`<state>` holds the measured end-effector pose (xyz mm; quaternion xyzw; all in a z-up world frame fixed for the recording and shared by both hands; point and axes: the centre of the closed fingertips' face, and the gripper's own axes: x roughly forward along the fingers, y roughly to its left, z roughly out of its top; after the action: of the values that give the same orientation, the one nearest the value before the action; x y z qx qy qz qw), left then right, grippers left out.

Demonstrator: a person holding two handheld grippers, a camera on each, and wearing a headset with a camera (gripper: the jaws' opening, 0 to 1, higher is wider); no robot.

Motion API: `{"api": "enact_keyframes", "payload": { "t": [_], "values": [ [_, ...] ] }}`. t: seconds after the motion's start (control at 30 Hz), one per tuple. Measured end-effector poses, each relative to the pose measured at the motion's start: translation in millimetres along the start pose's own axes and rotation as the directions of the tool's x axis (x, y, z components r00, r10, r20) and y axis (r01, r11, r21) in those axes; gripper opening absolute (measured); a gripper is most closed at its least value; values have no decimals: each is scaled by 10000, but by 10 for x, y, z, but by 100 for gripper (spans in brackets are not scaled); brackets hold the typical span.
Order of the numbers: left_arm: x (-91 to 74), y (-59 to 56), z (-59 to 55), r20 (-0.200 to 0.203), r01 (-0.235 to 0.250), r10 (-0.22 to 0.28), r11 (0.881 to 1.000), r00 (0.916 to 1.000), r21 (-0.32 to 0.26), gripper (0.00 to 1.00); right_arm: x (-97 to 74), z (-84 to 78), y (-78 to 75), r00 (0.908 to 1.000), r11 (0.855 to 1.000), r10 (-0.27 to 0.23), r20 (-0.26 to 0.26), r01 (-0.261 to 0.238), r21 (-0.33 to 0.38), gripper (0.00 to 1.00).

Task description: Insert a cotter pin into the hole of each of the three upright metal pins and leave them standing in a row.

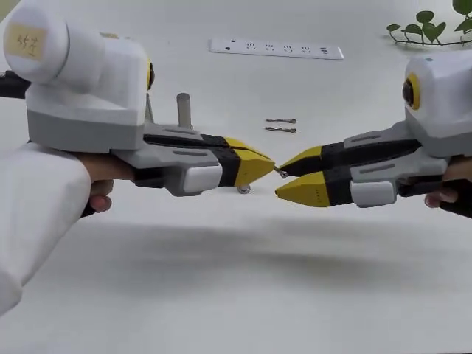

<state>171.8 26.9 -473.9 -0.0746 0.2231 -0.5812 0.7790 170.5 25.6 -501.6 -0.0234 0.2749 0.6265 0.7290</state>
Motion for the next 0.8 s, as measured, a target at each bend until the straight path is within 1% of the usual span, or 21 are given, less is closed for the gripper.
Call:
{"api": "enact_keyframes", "payload": {
  "t": [0.03,0.07,0.1,0.23,0.3,0.37,0.5,0.6,0.7,0.8],
  "values": [
    [-1,-4,-1,2,16,-16,10000,10000,0,0,2,1,5,10000,10000,9,15,-9,-3,13],
    [-12,22,-4,-12,29,-29,10000,10000,18,0,1,2,8,10000,10000,43,42,-43,3,11],
    [-15,25,-6,-24,33,-33,10000,10000,53,0,0,1,10,10000,10000,69,51,-69,37,9],
    [-11,-3,-6,-25,139,-138,9998,9999,115,0,6,-33,19,9999,10000,98,-49,-98,1,5],
    [-8,-5,-23,-104,150,-148,9997,9998,181,0,11,-36,33,9998,9997,213,1,-213,126,4],
    [8,-33,-41,-186,169,-165,9997,9997,197,0,7,-41,33,9997,9996,245,19,-245,135,2],
    [9,-39,-52,-227,189,-182,9993,9996,309,0,10,-37,67,9994,9994,336,21,-337,96,0],
    [6,-41,-57,-247,220,-212,9992,9995,330,0,15,-35,85,9993,9993,364,-51,-364,-94,0],
    [0,-43,-80,-346,242,-227,9988,9991,434,0,0,-38,71,9993,9992,355,-103,-356,-178,0],
    [-7,-46,-127,-526,264,-229,9974,9984,677,0,-23,-30,60,9993,9992,366,-94,-367,-185,0]
  ]
}}
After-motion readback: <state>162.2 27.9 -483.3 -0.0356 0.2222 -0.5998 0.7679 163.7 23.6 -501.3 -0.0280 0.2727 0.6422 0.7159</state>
